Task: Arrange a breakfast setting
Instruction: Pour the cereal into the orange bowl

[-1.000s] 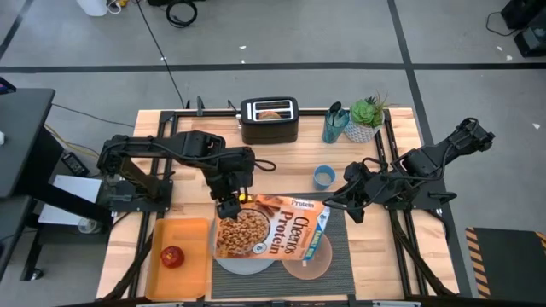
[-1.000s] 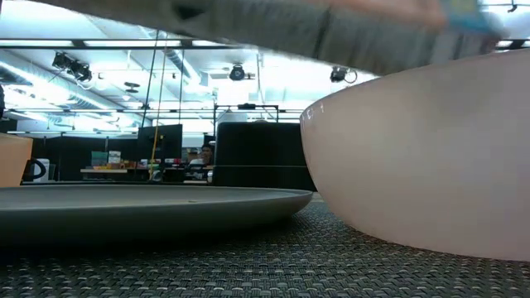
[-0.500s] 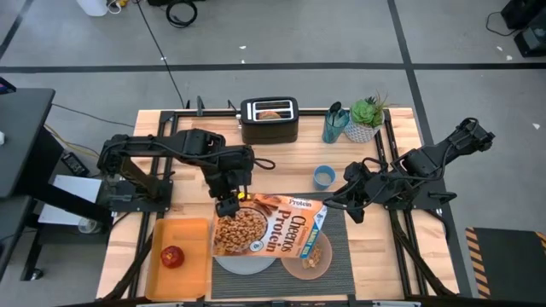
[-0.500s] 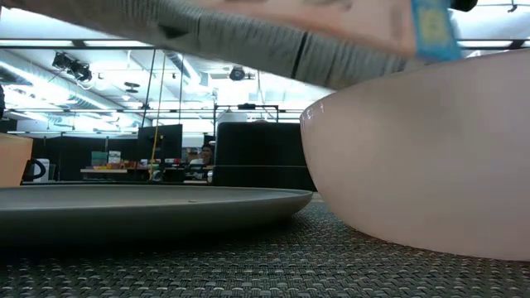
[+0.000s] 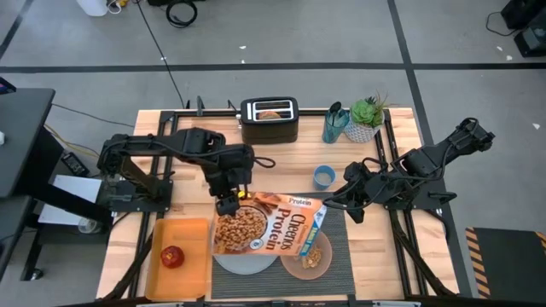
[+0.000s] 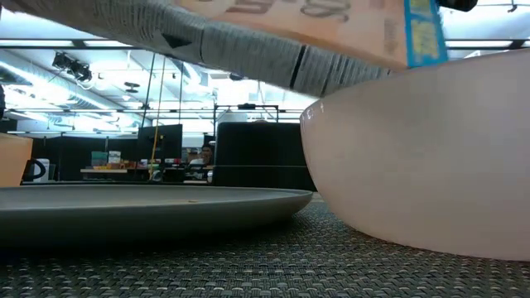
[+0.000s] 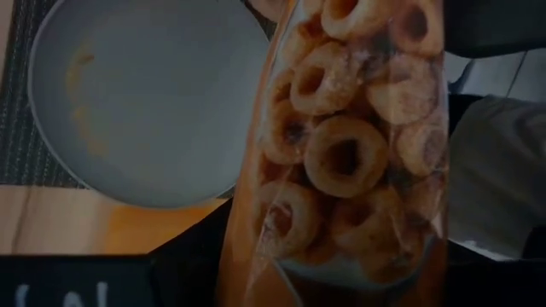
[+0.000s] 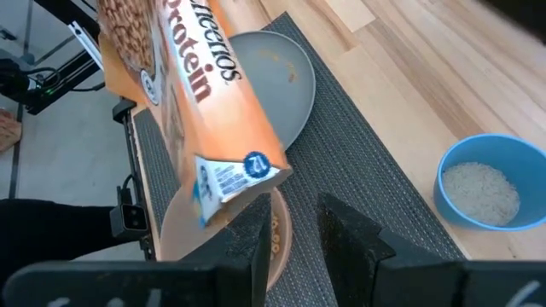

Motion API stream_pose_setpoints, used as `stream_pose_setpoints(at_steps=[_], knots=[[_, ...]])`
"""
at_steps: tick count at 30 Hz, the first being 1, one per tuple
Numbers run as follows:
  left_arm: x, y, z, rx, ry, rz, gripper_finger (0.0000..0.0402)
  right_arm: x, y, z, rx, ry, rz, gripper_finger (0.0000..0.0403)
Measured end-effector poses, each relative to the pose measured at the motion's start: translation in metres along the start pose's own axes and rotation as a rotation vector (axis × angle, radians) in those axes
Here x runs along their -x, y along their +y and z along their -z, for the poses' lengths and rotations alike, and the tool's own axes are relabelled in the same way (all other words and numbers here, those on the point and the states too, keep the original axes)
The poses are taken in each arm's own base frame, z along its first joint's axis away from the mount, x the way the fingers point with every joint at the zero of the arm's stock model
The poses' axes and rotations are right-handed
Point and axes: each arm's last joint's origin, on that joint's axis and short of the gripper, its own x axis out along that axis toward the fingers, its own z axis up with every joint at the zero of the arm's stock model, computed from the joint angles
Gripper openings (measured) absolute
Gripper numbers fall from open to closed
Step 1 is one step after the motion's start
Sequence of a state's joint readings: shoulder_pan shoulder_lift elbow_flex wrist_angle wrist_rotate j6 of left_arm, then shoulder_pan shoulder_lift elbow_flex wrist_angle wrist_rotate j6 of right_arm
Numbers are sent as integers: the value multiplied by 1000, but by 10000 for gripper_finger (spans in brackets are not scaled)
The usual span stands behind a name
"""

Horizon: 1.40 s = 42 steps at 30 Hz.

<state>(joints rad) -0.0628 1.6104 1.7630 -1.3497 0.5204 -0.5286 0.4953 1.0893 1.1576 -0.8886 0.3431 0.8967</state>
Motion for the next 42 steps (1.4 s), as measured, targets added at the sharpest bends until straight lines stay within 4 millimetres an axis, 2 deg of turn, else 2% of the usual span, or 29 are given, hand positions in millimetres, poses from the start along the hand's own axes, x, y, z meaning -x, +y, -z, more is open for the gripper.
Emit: stream_pose_setpoints(at_steps=[42], knots=[[1,4,-5,-4,0,37,181,0,0,0,11,-1,5,103]])
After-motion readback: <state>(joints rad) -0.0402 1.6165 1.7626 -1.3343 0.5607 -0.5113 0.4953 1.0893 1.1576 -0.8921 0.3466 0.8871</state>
